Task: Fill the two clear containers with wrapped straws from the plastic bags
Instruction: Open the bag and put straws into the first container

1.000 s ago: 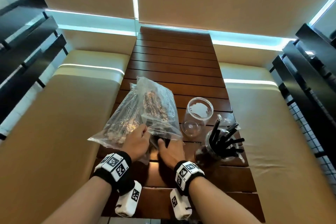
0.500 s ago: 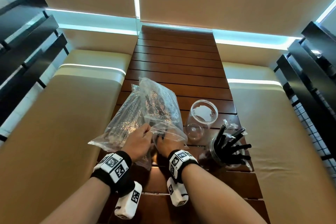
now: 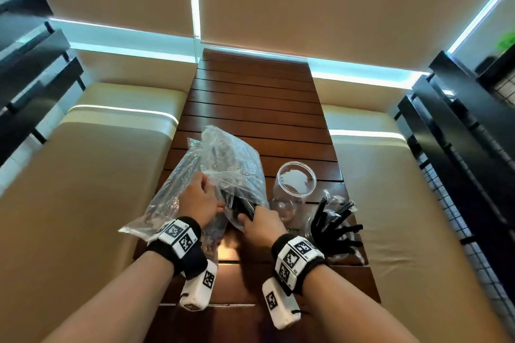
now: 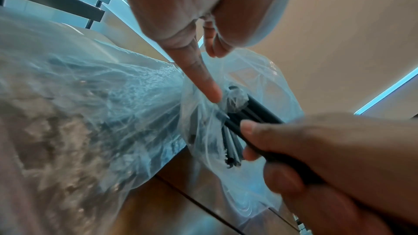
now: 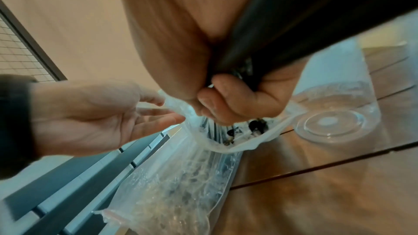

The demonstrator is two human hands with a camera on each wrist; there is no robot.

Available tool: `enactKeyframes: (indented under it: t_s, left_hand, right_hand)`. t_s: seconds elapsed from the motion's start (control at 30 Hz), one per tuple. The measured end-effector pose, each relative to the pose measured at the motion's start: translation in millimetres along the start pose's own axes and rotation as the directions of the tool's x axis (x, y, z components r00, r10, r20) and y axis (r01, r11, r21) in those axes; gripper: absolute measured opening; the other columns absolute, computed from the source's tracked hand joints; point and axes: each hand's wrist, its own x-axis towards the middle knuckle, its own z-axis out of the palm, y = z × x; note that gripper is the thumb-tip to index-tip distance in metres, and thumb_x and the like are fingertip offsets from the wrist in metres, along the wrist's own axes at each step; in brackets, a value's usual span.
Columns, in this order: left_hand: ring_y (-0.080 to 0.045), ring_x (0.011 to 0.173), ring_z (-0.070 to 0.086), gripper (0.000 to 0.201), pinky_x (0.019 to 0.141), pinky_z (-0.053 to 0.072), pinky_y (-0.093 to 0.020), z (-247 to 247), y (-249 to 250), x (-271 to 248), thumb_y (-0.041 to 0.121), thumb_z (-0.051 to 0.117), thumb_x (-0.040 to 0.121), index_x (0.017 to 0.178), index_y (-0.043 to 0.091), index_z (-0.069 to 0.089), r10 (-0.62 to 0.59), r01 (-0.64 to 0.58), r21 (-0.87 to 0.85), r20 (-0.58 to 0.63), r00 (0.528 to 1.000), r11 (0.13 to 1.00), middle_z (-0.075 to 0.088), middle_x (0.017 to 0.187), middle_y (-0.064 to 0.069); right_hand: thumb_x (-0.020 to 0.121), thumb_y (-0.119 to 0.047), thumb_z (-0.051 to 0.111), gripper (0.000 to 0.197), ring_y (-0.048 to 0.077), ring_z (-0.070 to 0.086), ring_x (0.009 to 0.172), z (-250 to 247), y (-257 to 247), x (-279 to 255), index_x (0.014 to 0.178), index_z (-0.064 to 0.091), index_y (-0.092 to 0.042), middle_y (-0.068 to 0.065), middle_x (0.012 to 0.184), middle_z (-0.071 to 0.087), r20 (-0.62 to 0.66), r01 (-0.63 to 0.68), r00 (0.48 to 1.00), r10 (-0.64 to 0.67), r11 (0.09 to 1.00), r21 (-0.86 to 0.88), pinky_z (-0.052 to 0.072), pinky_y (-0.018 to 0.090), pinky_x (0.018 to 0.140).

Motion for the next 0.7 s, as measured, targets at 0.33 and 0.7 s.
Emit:
enactKeyframes:
  t_s: [0.33,0.7]
  left_hand:
    - [-0.028,0.077,0.072,0.02,0.07,0.061,-0.048,-11,1,20,0.013,0.051,0.098,0.08,0.022,0.049,-0.03,0.032,0.039,-0.046,0.998,0.999,0.06,0.092,-0.009]
    - [-0.03,0.092,0.058,0.005,0.083,0.048,-0.038,-14,18,-12,0.015,0.052,0.089,0.091,0.019,0.055,0.074,-0.061,0.148,-0.086,0.994,0.987,0.059,0.102,-0.008]
  right_hand:
    - [0.074,-0.067,0.056,0.045,0.023,0.068,0.086,-27,48,-86,0.088,0.064,-0.025,0.001,0.088,0.072,-0.047,0.05,0.998,-0.051,0.998,-0.025,0.055,0.033,0.074]
    - [0.069,-0.067,0.055,0.04,0.015,0.059,0.065,-27,43,-99,0.065,0.052,-0.027,-0.004,0.062,0.06,-0.262,0.183,0.954,-0.144,0.975,0.129,0.049,0.034,0.064]
